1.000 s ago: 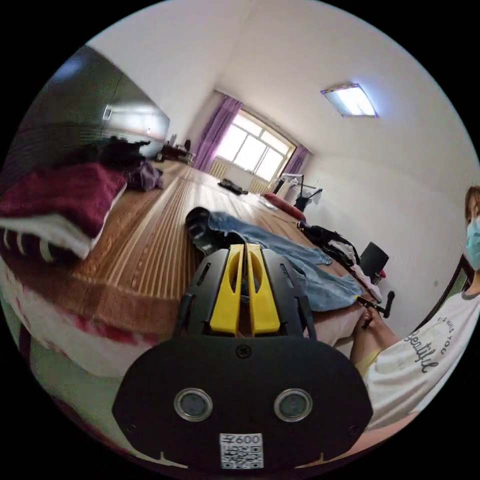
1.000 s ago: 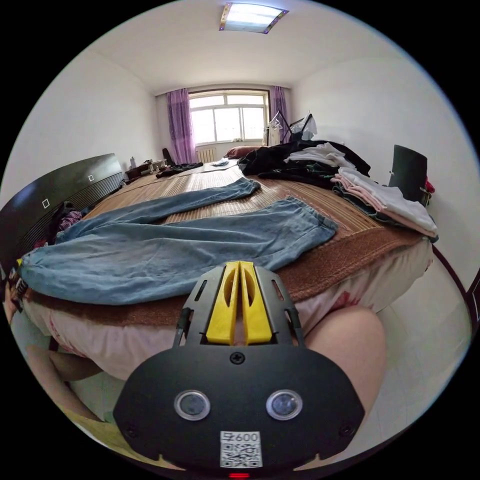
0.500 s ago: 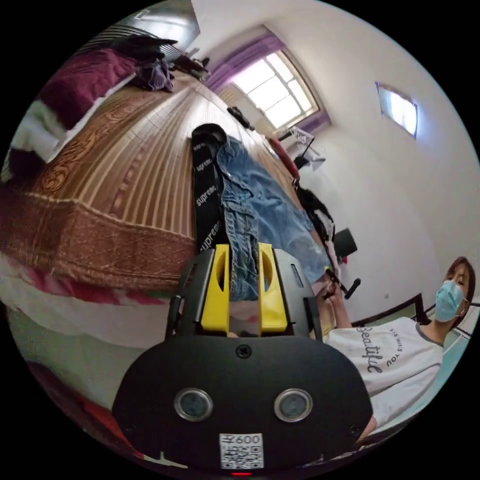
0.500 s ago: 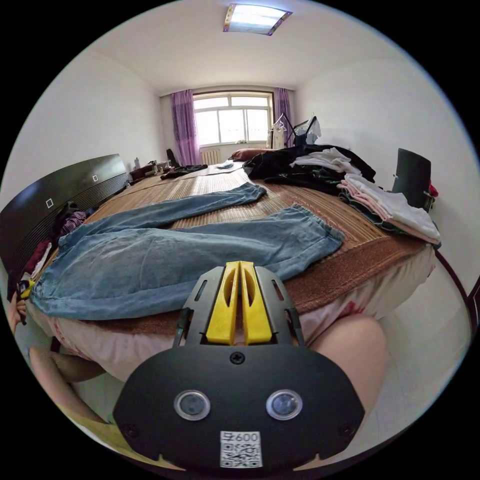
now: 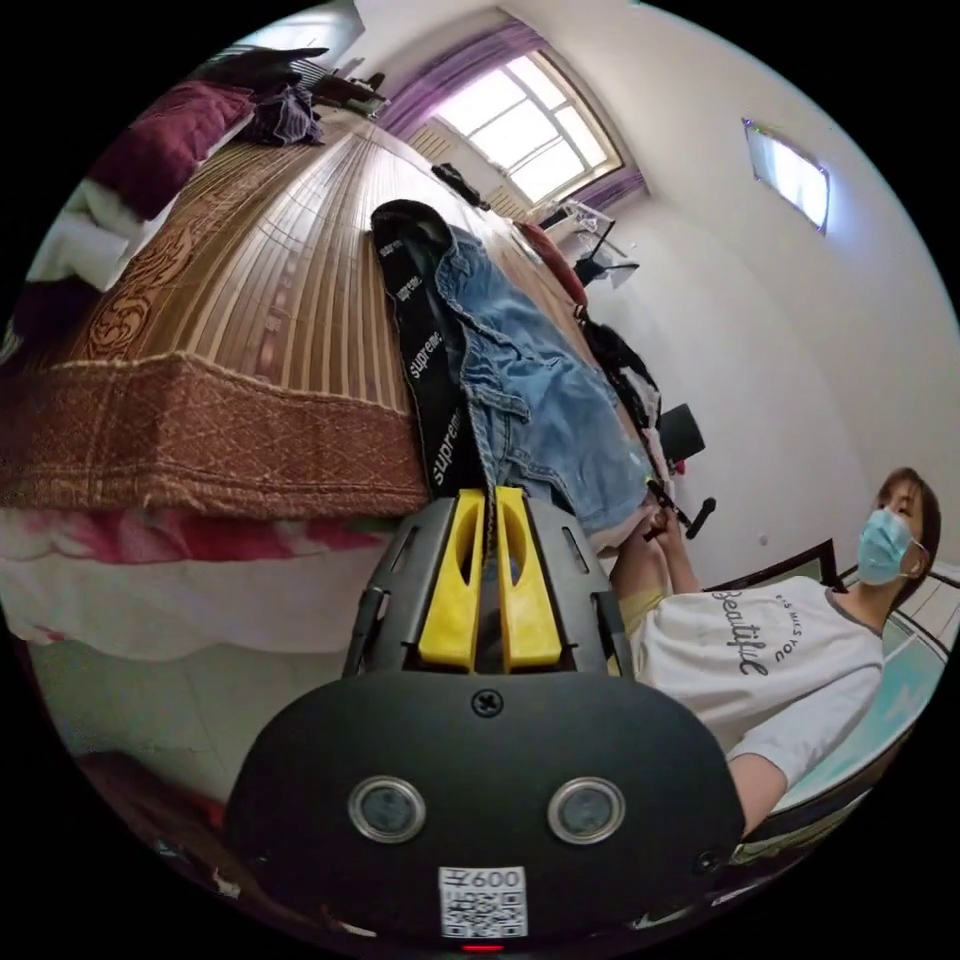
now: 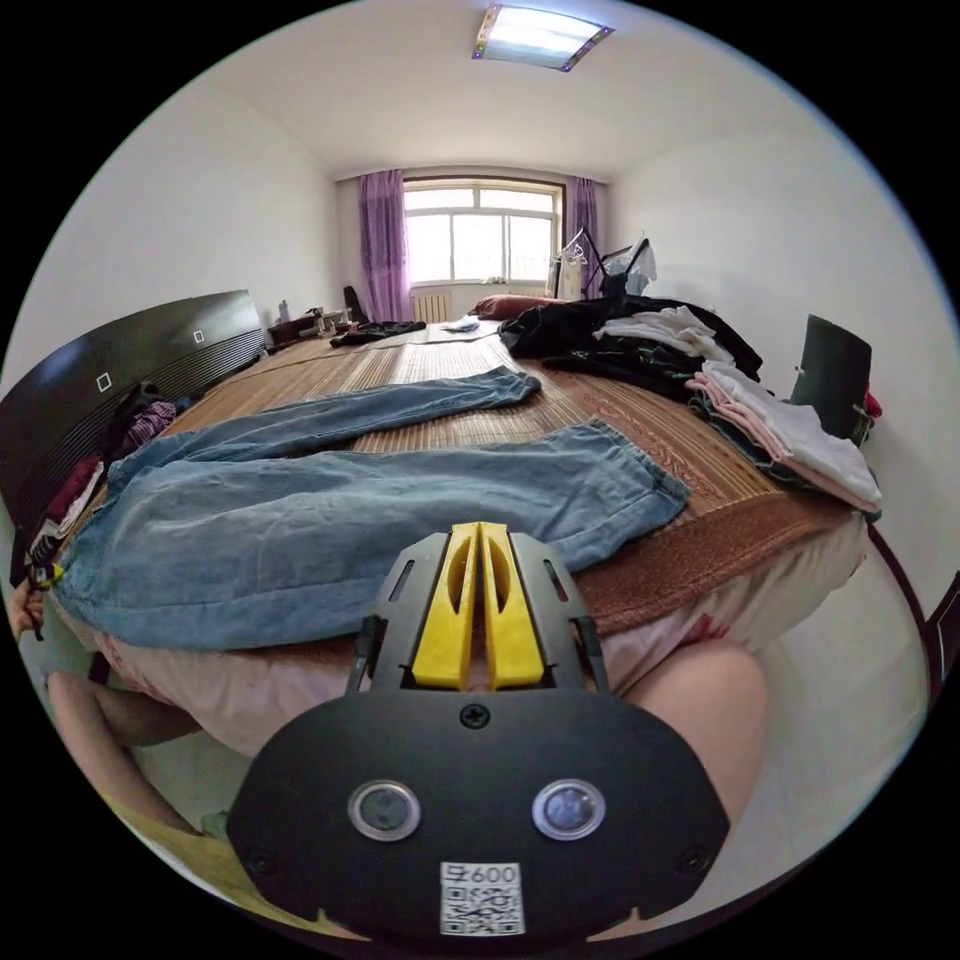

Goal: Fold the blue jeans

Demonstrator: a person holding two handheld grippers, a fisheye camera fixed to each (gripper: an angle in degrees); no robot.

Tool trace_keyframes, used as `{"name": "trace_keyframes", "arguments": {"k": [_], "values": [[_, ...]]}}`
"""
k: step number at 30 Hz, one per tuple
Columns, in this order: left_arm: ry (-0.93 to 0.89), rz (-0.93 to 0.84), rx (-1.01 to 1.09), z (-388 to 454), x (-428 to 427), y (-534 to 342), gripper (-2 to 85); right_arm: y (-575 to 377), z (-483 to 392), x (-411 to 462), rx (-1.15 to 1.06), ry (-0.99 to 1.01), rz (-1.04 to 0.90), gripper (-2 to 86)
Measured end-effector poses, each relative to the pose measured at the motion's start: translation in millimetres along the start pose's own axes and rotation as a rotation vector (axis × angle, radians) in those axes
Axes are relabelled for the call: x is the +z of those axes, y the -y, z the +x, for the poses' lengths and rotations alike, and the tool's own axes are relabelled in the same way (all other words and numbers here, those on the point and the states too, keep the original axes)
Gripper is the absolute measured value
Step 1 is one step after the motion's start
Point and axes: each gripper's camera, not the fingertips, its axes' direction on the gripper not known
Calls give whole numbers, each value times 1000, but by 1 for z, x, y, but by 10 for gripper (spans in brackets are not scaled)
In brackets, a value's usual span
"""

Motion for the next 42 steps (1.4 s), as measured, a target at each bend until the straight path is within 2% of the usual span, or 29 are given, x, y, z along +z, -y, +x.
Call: {"name": "trace_keyframes", "arguments": {"k": [3, 5, 11, 12, 14, 16, 17, 20, 22, 25, 30, 32, 34, 36, 39, 42], "values": [[16, 0, 85, 21, -11, 2, 24, 1, -3, 1, -24, 11, 22, -8], [-70, 48, 127, 27, -25, 1, 24, 0, -3, 6, -24, 26, 14, -8], [-369, 373, 357, 43, -58, -26, 22, -15, 1, 33, -3, 51, -69, -8], [-424, 374, 326, 35, -53, -28, 22, -19, 1, 35, -9, 50, -52, -8], [-463, 199, 177, 14, -31, -28, 22, -20, 2, 38, -14, 47, -49, -8], [-185, -120, -96, -17, -6, -36, 25, -20, 4, 42, -15, 56, -59, -8], [-156, -125, -112, -20, -8, -38, 26, -20, 4, 44, -15, 58, -61, -8], [-243, 194, -124, -27, -50, -46, 39, -22, 6, 49, 0, 62, -54, -8], [-101, 307, -139, -19, -79, -33, 64, -25, 5, 54, 15, 55, -45, -8], [54, 353, -101, 8, -84, 21, 122, -26, -1, 61, 2, 30, -43, -8], [49, 336, -37, 36, -34, 143, 156, -26, -12, 71, -34, -16, -62, -8], [128, 259, -87, 31, -3, 186, 155, -25, -15, 73, -52, -22, -75, -8], [313, 161, -207, 13, 39, 228, 165, -25, -18, 76, -85, -27, -93, -8], [309, 75, -258, -5, 73, 252, 165, -26, -17, 77, -99, -32, -93, -8], [365, 70, -230, -11, 96, 275, 117, -27, -10, 83, -62, -16, -93, -8], [427, 99, -50, 14, 92, 292, 56, -24, -4, 93, -11, 1, -100, -8]]}}
